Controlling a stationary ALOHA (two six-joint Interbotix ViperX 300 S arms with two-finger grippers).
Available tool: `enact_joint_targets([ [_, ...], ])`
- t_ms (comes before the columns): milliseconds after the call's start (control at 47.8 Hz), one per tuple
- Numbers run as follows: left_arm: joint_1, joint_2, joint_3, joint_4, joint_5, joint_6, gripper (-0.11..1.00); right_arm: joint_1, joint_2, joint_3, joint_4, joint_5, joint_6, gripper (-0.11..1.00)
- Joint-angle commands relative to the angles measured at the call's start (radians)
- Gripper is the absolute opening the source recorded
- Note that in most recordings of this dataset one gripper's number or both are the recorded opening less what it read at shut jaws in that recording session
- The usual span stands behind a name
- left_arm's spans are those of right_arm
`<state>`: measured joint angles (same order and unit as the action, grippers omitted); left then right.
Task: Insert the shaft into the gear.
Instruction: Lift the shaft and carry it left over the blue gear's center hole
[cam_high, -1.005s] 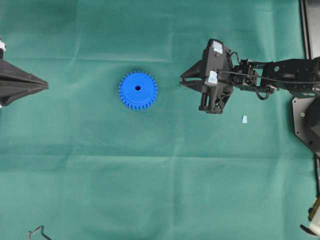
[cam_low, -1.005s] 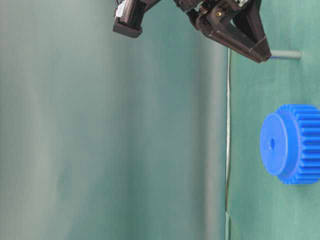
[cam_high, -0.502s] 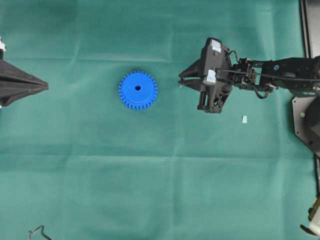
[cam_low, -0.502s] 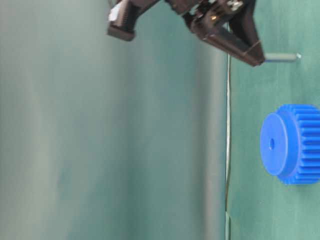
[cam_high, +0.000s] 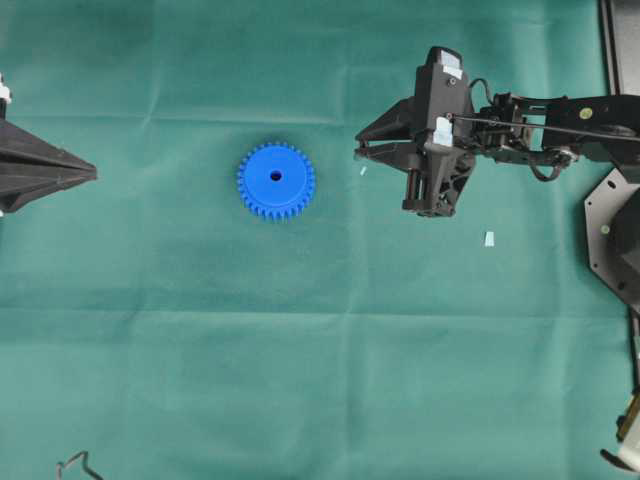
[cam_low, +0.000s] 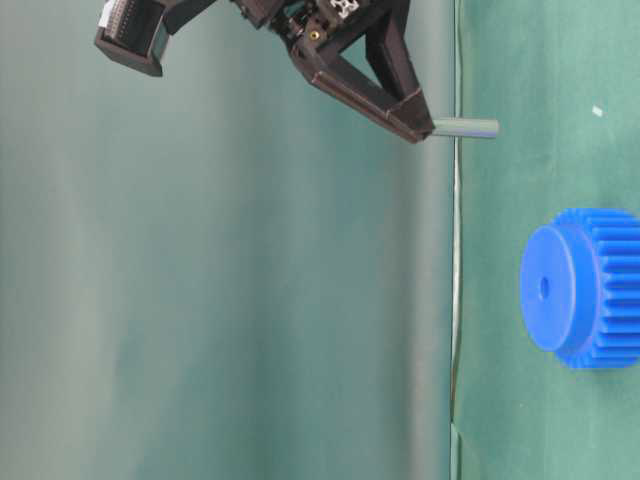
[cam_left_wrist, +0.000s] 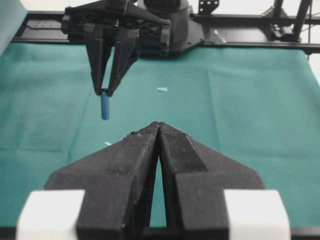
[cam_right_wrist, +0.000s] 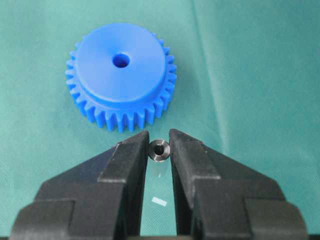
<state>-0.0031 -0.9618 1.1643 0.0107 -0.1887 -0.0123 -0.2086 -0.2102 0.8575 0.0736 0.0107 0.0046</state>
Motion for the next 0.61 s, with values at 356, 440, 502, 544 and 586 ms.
enact_joint_targets([
  [356, 0.003, 0.005, -0.026, 0.003, -0.003, -0.002, 0.00, 0.048, 0.074, -0.144, 0.000, -0.026, 0.005, 0.16],
  [440, 0.003, 0.005, -0.026, 0.003, -0.003, -0.002, 0.00, 0.058, 0.118, -0.198, 0.000, -0.020, 0.003, 0.16],
  [502, 0.003, 0.005, -0.028, 0.003, -0.003, -0.002, 0.00, 0.066, 0.147, -0.233, -0.002, -0.012, 0.000, 0.16],
  [544, 0.003, 0.005, -0.028, 0.003, -0.003, -0.002, 0.00, 0.069, 0.169, -0.259, -0.002, -0.005, -0.002, 0.16],
  [586, 0.003, 0.005, -0.028, 0.003, -0.003, -0.002, 0.00, 0.072, 0.186, -0.282, -0.002, 0.003, -0.002, 0.16],
])
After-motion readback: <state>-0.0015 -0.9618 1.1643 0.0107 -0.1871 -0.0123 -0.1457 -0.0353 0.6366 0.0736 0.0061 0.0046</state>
